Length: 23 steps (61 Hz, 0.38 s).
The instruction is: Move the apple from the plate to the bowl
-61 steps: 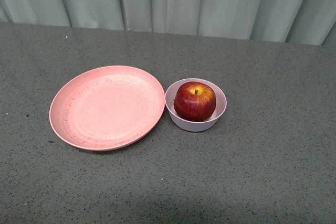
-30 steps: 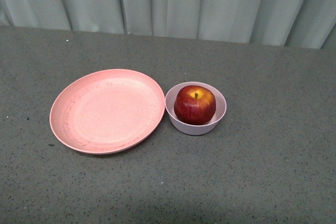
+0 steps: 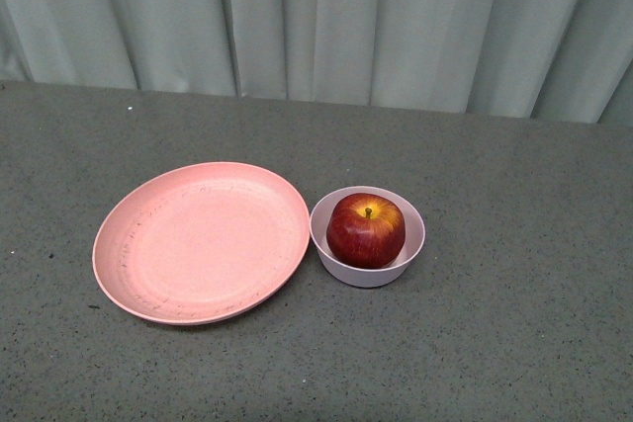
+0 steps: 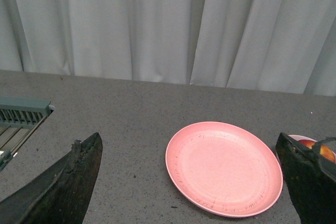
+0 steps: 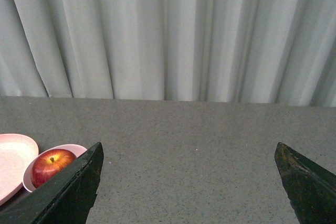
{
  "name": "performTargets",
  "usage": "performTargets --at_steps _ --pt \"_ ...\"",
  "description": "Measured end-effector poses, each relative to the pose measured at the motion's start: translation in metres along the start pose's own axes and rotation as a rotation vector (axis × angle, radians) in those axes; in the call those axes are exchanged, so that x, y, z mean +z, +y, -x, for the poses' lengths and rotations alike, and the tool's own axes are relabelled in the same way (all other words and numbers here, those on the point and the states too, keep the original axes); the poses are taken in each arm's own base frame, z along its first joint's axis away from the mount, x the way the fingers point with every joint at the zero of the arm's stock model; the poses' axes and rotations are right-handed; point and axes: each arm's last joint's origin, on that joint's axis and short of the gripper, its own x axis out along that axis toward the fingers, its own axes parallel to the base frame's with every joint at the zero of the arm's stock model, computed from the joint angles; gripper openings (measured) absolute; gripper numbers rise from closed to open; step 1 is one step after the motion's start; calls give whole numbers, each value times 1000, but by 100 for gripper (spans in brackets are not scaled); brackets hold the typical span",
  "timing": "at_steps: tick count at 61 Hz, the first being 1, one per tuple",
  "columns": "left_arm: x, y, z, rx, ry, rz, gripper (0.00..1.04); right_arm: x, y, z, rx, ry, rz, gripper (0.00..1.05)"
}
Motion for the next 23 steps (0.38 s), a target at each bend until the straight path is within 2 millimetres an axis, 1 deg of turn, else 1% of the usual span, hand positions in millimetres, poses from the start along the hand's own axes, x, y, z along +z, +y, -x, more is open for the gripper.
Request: performTargets --at_steps 23 --pt "0 0 0 0 0 0 98 0 0 0 0 0 0 95"
